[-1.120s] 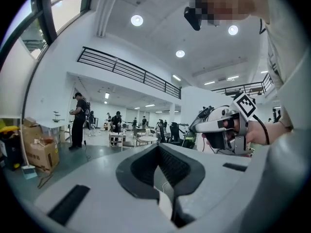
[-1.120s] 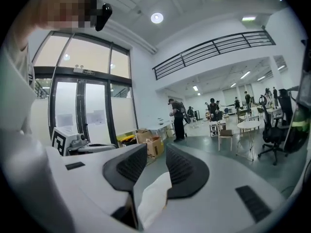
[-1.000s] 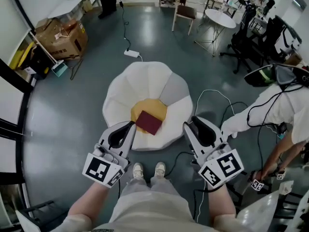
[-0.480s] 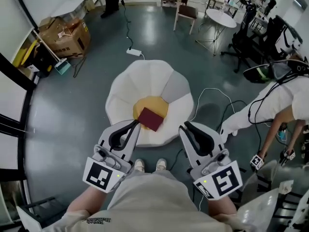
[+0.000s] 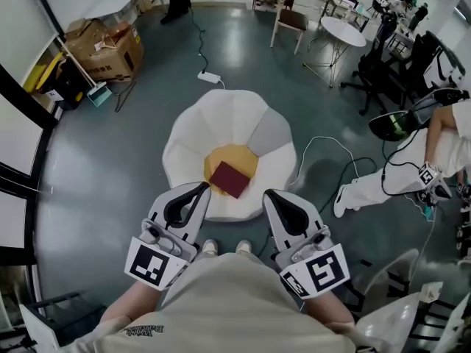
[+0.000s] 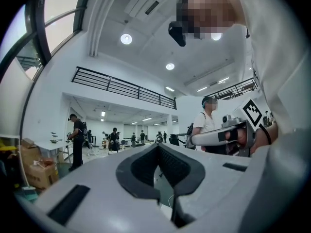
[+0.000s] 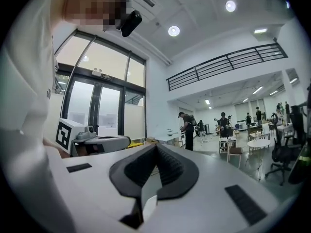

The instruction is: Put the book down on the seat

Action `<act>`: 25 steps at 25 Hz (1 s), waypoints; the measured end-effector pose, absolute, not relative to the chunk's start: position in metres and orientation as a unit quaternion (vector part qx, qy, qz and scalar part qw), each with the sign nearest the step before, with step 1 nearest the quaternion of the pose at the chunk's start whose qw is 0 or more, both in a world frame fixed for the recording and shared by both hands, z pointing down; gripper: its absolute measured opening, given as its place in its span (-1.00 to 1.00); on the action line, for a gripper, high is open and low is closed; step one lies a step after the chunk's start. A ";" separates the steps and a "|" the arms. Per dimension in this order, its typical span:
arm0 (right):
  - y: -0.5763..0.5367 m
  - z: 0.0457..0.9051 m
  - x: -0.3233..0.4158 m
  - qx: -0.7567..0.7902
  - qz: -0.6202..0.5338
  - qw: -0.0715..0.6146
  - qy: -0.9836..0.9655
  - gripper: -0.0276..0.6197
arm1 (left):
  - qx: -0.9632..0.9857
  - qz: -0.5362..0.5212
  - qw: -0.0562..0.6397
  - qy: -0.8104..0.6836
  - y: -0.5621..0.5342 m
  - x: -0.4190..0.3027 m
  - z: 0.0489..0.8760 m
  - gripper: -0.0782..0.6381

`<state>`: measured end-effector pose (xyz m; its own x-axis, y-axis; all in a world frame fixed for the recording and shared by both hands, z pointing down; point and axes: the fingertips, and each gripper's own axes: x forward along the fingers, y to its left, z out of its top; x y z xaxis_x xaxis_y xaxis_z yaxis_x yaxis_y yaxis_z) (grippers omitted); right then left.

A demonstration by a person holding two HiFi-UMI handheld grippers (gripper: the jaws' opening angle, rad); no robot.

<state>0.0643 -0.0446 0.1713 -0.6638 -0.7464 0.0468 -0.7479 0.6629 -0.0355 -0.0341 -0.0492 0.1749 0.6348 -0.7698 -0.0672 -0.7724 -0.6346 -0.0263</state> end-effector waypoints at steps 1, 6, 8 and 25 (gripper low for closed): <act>-0.046 0.171 0.063 0.410 0.024 0.016 -0.912 -0.91 | -0.903 0.026 0.023 0.428 -0.050 -0.035 0.175 -0.77; -0.054 0.171 0.061 0.417 0.026 0.020 -0.909 -0.91 | -0.903 0.031 0.031 0.427 -0.054 -0.038 0.169 -0.77; -0.054 0.172 0.060 0.416 0.025 0.025 -0.909 -0.91 | -0.903 0.032 0.032 0.428 -0.054 -0.039 0.167 -0.77; -0.046 0.178 0.057 0.408 0.029 0.036 -0.912 -0.92 | -0.907 0.016 0.028 0.419 -0.044 -0.030 0.168 -0.77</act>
<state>0.0567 -0.0457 0.1783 -0.6647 -0.7418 0.0892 -0.7459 0.6656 -0.0230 -0.0297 -0.0444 0.1680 0.6477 -0.7601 -0.0522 -0.7619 -0.6467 -0.0373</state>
